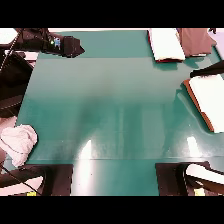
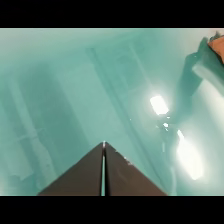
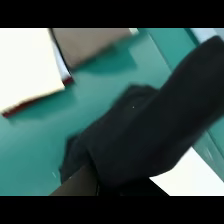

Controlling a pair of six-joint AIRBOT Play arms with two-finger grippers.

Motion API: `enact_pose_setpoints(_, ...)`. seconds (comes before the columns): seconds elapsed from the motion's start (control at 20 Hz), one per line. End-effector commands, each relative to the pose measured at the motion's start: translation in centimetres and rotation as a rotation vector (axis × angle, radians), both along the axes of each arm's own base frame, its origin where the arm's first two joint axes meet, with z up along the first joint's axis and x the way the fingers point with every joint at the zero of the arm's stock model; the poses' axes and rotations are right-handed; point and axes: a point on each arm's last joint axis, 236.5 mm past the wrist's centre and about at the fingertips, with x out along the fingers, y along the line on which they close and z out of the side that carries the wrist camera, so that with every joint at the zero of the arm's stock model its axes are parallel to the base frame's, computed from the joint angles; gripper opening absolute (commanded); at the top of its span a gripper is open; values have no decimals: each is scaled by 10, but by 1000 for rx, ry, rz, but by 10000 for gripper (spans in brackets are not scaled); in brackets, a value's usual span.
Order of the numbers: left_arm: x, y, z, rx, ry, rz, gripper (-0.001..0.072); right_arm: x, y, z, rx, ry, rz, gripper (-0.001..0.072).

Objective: Fold the shirts.

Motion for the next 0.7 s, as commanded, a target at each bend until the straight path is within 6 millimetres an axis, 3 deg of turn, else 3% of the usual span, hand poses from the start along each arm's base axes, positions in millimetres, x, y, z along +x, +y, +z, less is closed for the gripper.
enact_pose_setpoints(0.0,-2,0,-3,22,-3,-20,27,-46,-5,-30,34,83,-69,22)
enact_pose_setpoints(0.2,-6,0,-7,41,4,-38,27,-108,-19,-93,70,240,-187,23)
enact_pose_setpoints(0.4,-8,0,-9,52,13,-49,27,-152,-20,-149,158,326,-273,34)
enact_pose_setpoints(0.45,-8,0,-9,52,13,-49,27,-159,-21,-159,179,343,-289,180)
enact_pose_setpoints(0.5,-8,0,-9,52,13,-49,27,-167,-25,-167,190,353,-306,416)
enact_pose_setpoints(0.55,-8,0,-9,52,13,-49,27,-174,-29,-171,201,356,-330,566)
enact_pose_setpoints(0.65,-8,0,-9,53,14,-49,27,-181,-39,-164,201,340,-367,591)
